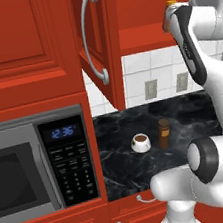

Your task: Pick the cinnamon and honey bottle from the cabinet and place them next to the mug.

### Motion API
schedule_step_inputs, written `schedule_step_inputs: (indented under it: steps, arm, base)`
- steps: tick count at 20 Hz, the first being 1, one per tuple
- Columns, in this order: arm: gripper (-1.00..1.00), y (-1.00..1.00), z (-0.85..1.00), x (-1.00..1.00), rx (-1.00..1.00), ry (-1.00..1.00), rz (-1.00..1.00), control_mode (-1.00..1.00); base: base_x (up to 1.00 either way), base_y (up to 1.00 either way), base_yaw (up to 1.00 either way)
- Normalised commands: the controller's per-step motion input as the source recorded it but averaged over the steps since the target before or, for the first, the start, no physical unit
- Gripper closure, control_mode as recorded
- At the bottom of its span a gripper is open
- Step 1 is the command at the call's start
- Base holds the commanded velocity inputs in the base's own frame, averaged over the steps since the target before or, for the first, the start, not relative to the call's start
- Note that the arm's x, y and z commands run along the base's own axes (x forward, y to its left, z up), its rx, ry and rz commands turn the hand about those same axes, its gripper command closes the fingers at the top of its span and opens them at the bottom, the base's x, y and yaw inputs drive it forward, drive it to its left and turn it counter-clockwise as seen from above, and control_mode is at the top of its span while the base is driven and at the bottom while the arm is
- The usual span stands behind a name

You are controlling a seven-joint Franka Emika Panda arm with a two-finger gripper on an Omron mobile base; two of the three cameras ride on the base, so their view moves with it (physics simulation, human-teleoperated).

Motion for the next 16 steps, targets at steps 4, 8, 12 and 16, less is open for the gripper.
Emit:
schedule_step_inputs:
  steps: [4, 8, 12, 16]
  arm:
    - [-1.0, -0.03, 0.15, 0.28, 0.0, 0.03, 0.01, -1.0]
    - [-1.0, 0.0, -0.03, 0.34, 0.0, 0.0, 0.0, -1.0]
    - [-1.0, 0.0, -0.28, 0.25, 0.0, 0.0, 0.0, -1.0]
    - [-1.0, 0.0, -0.2, 0.21, 0.0, 0.0, 0.0, -1.0]
  base:
    - [0.0, 0.0, 0.0]
    - [0.0, 0.0, 0.0]
    - [0.0, 0.0, 0.0]
    - [0.0, 0.0, 0.0]
